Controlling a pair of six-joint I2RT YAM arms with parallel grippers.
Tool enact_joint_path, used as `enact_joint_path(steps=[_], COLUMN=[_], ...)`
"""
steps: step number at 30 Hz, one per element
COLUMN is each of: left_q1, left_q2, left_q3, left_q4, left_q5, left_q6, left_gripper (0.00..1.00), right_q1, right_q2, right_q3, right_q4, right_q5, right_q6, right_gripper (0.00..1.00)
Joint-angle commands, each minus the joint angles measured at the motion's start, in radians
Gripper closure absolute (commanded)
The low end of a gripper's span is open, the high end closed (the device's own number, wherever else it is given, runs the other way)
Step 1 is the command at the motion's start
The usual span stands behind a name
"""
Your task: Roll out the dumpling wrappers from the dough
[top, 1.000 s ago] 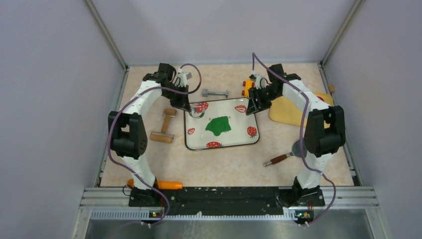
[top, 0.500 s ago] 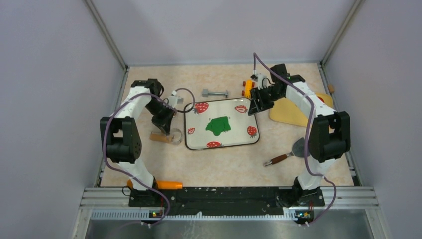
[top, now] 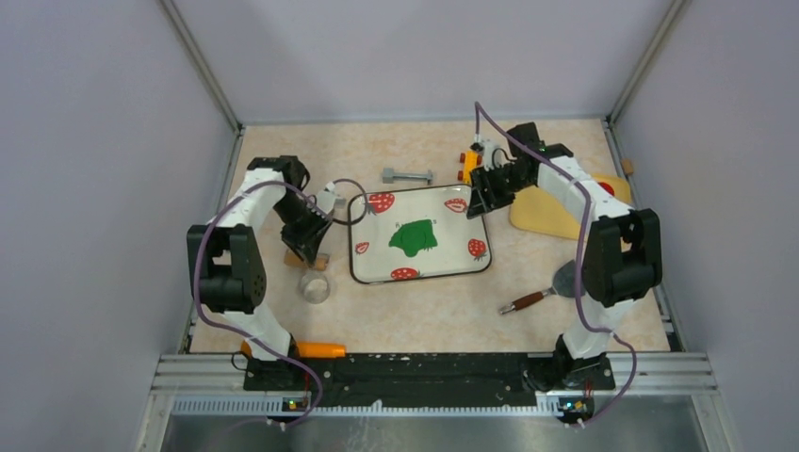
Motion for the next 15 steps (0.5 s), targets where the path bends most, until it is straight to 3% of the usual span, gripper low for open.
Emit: enact_joint_path(steps=[1, 6, 10, 15], left_q1=[-0.002, -0.002, -0.003, -0.024], left_q2=[-0.003, 0.013, 0.001, 0.025], left_q3=[0.137, 0.231, 0.169, 0.076], left_q4=[-0.046, 0.121, 0.365, 0.555], left_q5=[0.099, 0.212, 0.236, 0.186], left_q6=[0.000, -0.236, -0.528, -0.703], left_gripper=[0.60, 0.57, 0.57, 0.56], right_q1=[0.010, 0.091, 0.184, 0.263], right_q2=[-0.038, -0.037, -0.036, 0.004], right_q3=[-0.035, -0.098, -0.151, -0.144], right_q4=[0.080, 0.233, 0.353, 0.380], right_q5=[-0.034, 0.050, 0.097, 0.049], right_q6=[-0.071, -0.154, -0.273, -0.464], right_gripper=[0.52, 0.48, 0.44, 0.35])
